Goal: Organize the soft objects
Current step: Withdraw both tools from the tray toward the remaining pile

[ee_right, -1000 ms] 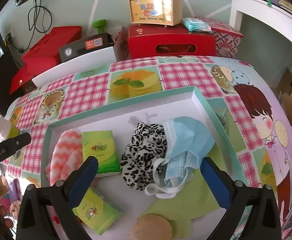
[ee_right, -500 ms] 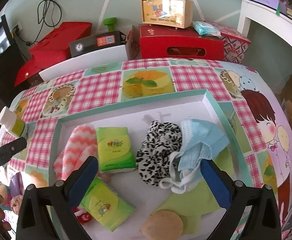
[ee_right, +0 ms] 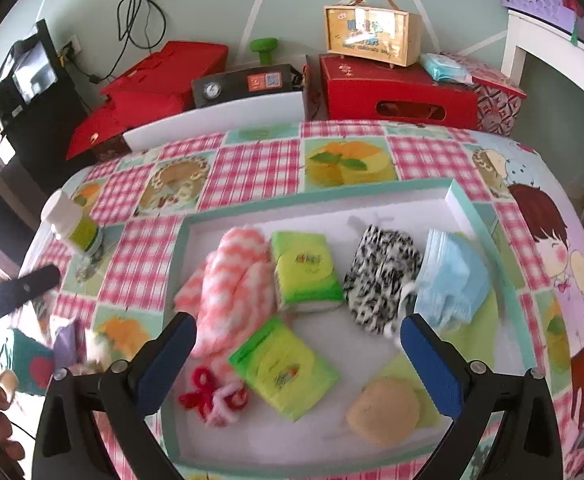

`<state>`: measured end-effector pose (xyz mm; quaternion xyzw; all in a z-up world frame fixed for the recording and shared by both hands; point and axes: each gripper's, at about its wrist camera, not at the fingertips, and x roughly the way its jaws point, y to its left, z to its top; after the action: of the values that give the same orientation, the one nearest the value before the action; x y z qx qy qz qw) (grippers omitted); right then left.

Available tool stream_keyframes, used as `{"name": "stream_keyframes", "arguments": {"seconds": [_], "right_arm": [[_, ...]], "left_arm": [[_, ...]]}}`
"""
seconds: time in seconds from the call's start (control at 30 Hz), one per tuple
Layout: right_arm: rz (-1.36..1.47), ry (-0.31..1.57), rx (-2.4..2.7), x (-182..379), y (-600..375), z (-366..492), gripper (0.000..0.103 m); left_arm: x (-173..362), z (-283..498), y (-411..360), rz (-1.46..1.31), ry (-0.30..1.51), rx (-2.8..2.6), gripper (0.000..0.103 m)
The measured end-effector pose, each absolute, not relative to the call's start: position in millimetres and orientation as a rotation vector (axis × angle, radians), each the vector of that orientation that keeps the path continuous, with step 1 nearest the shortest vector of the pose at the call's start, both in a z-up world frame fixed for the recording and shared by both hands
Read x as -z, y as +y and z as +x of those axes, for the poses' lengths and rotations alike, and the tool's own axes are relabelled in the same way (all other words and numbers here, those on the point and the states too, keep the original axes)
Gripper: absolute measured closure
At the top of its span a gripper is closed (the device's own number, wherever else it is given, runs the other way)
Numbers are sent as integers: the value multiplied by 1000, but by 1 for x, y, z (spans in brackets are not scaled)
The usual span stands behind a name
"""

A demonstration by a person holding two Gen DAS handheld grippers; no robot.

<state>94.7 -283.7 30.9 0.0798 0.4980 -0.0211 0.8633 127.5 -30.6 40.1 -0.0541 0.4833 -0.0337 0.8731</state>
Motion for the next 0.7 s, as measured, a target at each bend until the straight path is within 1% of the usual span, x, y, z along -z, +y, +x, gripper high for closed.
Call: {"name": "stream_keyframes", "arguments": {"seconds": [0.33,0.7], "right_arm": [[118,1067,-2,-40,-259,55,0],[107,1047,-73,-56,-234,27,0]], "left_arm": [[-70,88,-17,-158,942,96,8],[-65,48,1,-149,969,87,8]]}}
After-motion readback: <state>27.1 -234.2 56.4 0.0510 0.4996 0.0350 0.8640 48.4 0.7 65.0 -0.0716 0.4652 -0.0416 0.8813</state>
